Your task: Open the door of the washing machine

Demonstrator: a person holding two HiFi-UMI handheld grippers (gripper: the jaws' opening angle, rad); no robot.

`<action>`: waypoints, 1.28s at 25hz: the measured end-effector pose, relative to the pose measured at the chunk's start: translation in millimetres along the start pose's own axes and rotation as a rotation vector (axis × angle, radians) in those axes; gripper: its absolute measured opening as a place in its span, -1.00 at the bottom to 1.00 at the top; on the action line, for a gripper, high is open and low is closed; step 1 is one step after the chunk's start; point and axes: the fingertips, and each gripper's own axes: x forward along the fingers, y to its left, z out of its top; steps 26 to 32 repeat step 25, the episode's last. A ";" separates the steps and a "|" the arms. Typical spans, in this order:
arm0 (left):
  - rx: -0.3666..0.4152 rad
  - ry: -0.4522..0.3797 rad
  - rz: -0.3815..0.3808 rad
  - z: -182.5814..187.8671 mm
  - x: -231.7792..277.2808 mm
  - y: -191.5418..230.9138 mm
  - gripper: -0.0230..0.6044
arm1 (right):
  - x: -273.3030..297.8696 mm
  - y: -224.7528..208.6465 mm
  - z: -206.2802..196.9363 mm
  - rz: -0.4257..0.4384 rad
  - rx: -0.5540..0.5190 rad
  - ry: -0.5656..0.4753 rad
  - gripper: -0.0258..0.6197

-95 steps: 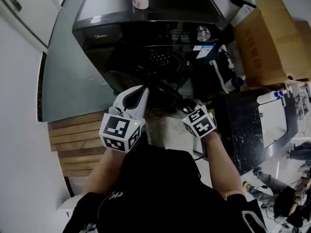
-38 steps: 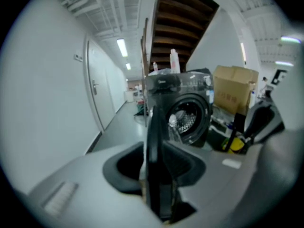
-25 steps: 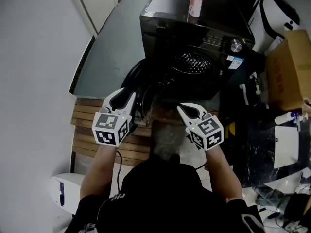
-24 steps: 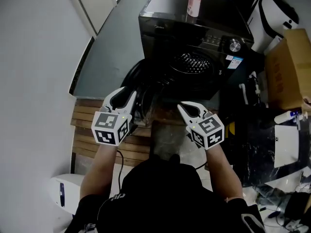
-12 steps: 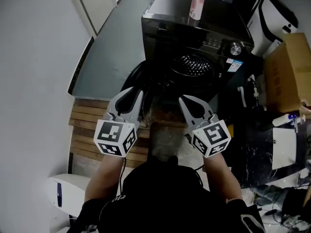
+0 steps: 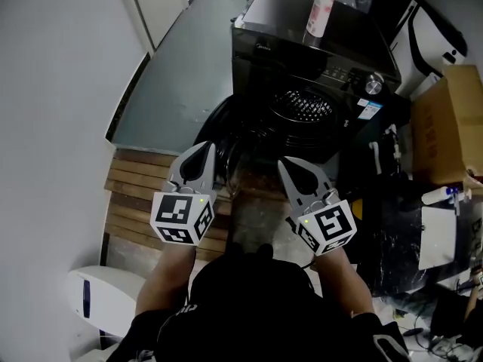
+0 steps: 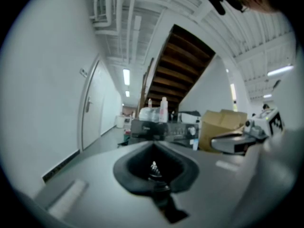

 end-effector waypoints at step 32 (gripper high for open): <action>0.000 0.003 0.004 -1.9 -5.4 20.4 -0.90 | 6.9 0.4 -2.7 -0.021 0.030 -0.005 -0.94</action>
